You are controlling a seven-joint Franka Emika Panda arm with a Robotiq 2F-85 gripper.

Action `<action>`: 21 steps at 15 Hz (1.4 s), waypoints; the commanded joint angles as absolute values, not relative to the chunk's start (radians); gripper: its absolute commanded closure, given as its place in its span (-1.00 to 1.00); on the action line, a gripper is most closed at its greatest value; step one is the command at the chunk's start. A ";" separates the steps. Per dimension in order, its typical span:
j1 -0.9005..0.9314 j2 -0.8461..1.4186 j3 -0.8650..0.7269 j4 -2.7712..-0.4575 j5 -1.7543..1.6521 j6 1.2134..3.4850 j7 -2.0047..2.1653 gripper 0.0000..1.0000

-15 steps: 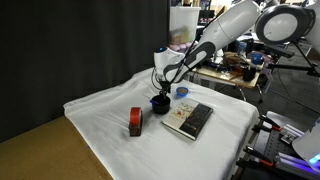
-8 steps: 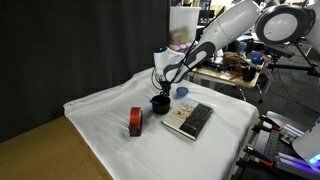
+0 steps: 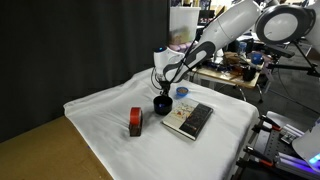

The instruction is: Move the black cup slightly forward

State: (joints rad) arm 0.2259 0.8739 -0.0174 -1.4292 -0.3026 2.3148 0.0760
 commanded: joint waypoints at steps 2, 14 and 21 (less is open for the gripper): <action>0.227 0.876 -0.021 -1.427 -0.292 2.299 0.070 0.97; 0.222 0.905 -0.048 -1.349 -0.308 2.308 0.065 0.97; 0.219 0.932 -0.055 -1.299 -0.305 2.307 0.057 0.97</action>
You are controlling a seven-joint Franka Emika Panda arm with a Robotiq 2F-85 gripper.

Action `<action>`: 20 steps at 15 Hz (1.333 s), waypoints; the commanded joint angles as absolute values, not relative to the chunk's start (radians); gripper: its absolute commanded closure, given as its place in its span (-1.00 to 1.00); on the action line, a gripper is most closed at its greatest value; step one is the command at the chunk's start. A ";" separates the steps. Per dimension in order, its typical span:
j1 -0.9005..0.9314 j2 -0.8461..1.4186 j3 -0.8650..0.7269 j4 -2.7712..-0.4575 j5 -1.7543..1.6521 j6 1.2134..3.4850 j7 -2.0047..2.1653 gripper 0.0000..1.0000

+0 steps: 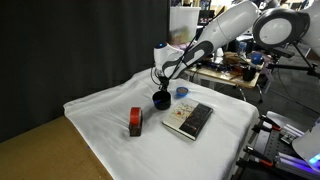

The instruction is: Move the black cup slightly forward

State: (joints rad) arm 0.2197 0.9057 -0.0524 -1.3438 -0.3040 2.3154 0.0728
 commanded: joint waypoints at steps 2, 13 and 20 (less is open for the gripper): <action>0.218 0.937 -0.054 -1.292 -0.304 2.306 0.055 0.97; 0.210 0.973 -0.056 -1.245 -0.300 2.302 0.049 0.97; 0.206 1.003 -0.062 -1.199 -0.298 2.297 0.047 0.97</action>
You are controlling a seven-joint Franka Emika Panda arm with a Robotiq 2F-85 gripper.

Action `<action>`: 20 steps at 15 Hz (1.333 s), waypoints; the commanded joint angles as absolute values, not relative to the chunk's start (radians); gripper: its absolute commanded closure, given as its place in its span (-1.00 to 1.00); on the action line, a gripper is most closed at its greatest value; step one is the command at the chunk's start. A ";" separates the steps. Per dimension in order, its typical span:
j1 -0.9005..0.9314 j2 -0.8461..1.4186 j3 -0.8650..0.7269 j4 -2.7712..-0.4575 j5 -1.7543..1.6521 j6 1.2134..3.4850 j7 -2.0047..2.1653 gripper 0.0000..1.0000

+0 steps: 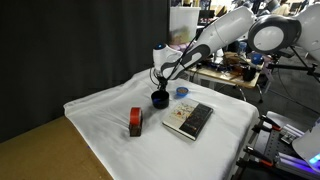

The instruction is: Move the black cup slightly forward

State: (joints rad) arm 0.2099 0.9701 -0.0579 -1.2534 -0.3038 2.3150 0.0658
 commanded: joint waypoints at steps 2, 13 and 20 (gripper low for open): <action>0.204 1.013 -0.064 -1.183 -0.298 2.297 0.047 0.97; 0.192 1.038 -0.064 -1.100 -0.296 2.294 0.006 0.97; 0.180 1.061 -0.065 -1.065 -0.292 2.292 -0.007 0.97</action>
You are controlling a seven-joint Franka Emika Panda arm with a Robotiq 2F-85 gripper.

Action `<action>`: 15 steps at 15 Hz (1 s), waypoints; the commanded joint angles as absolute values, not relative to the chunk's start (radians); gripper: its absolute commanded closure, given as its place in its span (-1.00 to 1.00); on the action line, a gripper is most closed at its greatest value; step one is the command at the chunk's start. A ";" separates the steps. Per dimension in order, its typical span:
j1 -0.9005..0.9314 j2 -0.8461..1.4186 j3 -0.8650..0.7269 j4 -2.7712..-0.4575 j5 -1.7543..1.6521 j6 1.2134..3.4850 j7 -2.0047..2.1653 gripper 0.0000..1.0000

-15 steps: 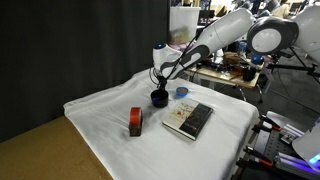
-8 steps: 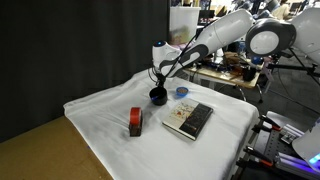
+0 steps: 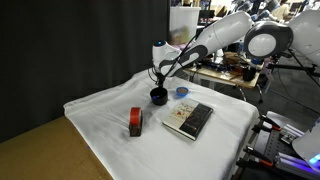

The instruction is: Move the black cup slightly forward

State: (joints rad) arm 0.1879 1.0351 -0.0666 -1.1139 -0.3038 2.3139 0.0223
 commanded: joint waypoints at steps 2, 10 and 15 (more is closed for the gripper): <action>0.175 1.060 -0.059 -1.072 -0.286 2.291 -0.014 0.97; 0.187 1.050 -0.070 -1.103 -0.293 2.311 0.014 0.38; 0.187 1.050 -0.070 -1.102 -0.293 2.311 0.014 0.38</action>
